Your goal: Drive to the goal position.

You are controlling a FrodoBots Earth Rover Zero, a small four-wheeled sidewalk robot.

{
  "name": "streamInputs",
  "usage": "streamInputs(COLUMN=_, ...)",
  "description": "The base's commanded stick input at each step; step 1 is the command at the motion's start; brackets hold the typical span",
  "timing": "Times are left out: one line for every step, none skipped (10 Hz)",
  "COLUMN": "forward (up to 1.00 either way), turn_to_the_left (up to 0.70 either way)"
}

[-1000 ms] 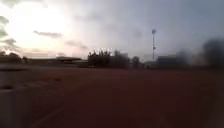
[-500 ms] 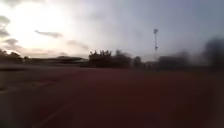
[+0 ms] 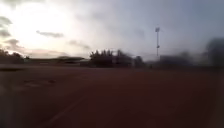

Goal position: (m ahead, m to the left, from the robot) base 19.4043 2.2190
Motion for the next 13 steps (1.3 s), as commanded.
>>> streamInputs(forward=0.70, turn_to_the_left=-0.28)
streamInputs(forward=0.70, turn_to_the_left=0.00)
streamInputs(forward=0.70, turn_to_the_left=0.00)
streamInputs(forward=0.70, turn_to_the_left=0.00)
streamInputs(forward=0.70, turn_to_the_left=0.00)
streamInputs(forward=0.70, turn_to_the_left=0.00)
streamInputs(forward=0.70, turn_to_the_left=0.00)
streamInputs(forward=0.70, turn_to_the_left=0.00)
streamInputs(forward=0.70, turn_to_the_left=0.00)
streamInputs(forward=0.70, turn_to_the_left=0.00)
streamInputs(forward=0.70, turn_to_the_left=0.00)
streamInputs(forward=0.70, turn_to_the_left=0.00)
streamInputs(forward=0.70, turn_to_the_left=0.00)
